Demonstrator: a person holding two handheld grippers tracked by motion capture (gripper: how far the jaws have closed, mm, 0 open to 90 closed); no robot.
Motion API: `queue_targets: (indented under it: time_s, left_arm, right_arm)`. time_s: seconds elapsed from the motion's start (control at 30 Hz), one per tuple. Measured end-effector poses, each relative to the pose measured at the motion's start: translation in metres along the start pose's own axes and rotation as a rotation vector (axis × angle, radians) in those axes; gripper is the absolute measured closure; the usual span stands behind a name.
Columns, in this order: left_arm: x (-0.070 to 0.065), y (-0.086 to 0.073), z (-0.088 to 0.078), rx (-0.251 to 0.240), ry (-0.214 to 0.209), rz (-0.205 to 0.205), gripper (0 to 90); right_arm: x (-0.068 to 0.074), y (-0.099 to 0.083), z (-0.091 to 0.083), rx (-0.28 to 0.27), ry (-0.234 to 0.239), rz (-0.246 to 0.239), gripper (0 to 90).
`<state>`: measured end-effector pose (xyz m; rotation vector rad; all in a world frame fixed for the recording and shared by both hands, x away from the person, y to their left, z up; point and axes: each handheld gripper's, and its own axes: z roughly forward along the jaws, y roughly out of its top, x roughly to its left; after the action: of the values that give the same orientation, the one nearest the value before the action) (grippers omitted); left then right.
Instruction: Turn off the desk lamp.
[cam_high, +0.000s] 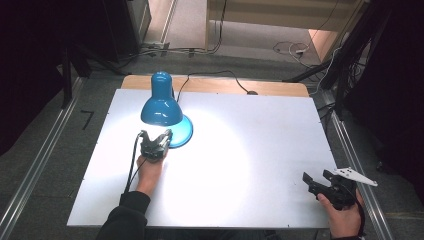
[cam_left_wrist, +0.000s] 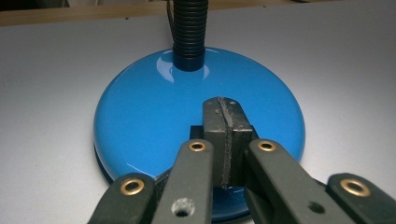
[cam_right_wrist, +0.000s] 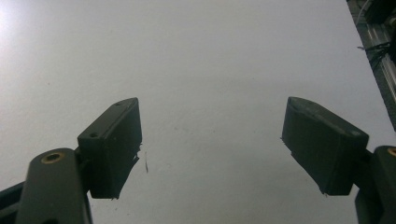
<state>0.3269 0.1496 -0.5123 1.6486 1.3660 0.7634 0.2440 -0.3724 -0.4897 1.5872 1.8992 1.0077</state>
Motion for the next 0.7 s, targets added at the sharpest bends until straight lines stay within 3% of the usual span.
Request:
queue_targets:
  time_s: [0.7]
  left_arm:
    - [0.0012, 0.0015, 0.0015, 0.009, -0.006, 0.012, 90.0]
  right_arm:
    - [0.0015, 0.0002, -0.0003, -0.001, 0.004, -0.004, 18.8]
